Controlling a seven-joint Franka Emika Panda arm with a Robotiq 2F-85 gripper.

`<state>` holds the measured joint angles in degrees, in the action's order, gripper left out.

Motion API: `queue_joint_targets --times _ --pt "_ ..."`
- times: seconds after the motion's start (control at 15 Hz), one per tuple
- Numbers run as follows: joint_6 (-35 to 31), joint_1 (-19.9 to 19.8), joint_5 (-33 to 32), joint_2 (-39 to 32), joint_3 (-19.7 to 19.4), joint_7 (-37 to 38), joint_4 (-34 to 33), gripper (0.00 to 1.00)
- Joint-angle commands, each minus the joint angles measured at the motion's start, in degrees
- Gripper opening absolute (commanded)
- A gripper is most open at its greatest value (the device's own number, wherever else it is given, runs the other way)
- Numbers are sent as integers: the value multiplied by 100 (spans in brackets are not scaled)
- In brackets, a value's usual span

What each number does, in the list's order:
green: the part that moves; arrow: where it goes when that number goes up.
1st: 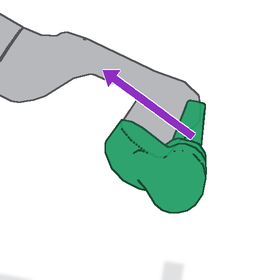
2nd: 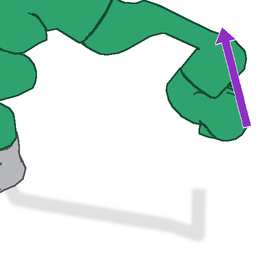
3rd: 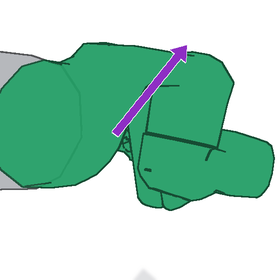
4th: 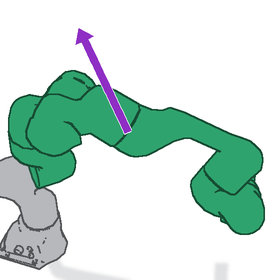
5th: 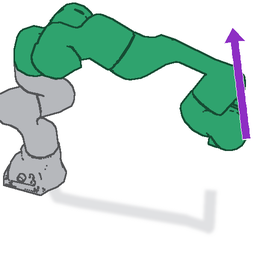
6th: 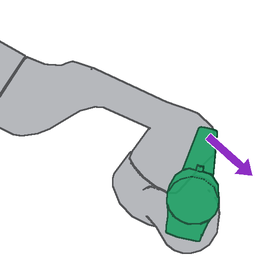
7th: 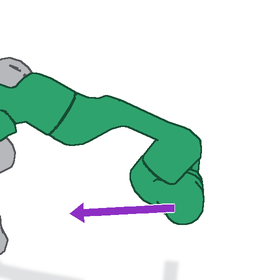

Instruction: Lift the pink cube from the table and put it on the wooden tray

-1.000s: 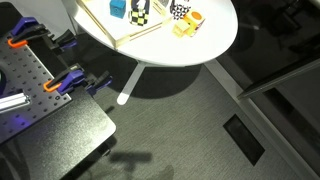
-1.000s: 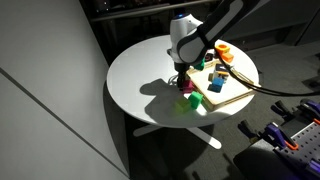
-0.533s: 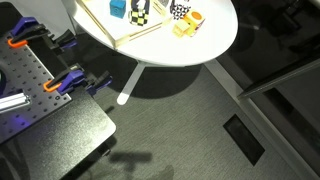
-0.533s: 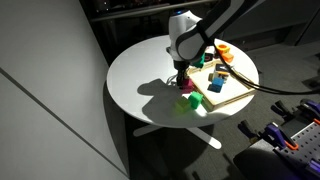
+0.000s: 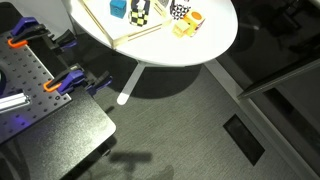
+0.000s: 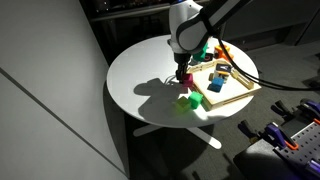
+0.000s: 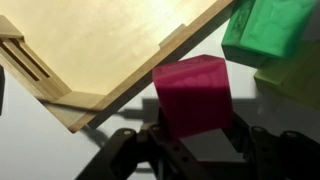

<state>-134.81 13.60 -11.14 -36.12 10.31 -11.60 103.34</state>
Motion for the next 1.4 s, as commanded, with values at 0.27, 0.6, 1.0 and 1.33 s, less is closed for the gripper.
queue_joint_targets --times 0.27,0.6,1.0,1.33 --pt "44 -46 129 965 -71 496 1002 33" --pt "-26 -132 198 1249 -82 628 1615 33" --pt "-301 -310 330 1538 -131 698 2359 33" --pt "-571 -406 421 1853 -140 687 2877 90"
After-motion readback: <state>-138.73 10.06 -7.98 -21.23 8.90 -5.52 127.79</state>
